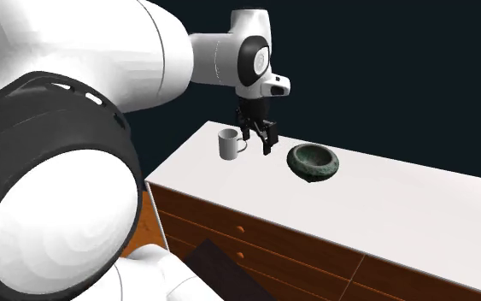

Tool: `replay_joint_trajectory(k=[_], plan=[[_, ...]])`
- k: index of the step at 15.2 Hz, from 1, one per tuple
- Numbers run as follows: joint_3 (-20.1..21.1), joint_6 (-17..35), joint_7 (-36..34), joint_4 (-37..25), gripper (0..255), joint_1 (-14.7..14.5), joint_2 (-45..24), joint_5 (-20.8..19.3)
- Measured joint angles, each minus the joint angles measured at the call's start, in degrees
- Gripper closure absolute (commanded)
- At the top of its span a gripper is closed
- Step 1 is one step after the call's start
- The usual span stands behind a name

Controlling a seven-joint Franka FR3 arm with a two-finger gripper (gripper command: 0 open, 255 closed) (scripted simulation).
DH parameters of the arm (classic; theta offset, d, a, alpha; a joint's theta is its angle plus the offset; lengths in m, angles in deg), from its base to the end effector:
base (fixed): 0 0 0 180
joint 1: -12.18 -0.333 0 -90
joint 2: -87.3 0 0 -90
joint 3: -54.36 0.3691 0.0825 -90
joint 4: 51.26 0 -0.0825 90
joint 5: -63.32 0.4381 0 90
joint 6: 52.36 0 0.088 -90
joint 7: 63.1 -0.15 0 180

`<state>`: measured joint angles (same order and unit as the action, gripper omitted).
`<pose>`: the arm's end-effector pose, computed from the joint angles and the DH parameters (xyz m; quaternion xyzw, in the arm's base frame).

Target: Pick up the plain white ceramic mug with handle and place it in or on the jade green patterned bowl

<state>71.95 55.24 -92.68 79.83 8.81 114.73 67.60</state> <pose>0.4141 0.1804 0.5203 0.9941 -0.1000 0.0371 0.0205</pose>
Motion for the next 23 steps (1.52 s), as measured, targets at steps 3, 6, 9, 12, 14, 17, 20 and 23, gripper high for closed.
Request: replay_joint_trajectory(k=[3, 6, 9, 12, 14, 17, 20, 23], plan=[[3.43, 2.62, -4.69, -2.68, 0, -0.1, -5.42, -0.44], [7.11, 4.13, -10.25, -6.73, 0, -0.36, -11.24, -1.68], [10.0, 5.49, -15.37, -11.07, 0, -0.46, -17.54, -4.08], [12.41, 6.12, -20.75, -16.16, 0, -1.08, -24.28, -7.43], [13.65, 6.04, -24.44, -19.72, 0, -1.99, -28.68, -9.89], [14.91, 5.86, -30.13, -25.38, 0, -4.31, -35.8, -14.08], [14.97, 4.24, -34.76, -33.07, 0, -7.42, -43.5, -18.36], [14.31, 2.78, -37.7, -39.8, 0, -10.44, -49.91, -21.55]])
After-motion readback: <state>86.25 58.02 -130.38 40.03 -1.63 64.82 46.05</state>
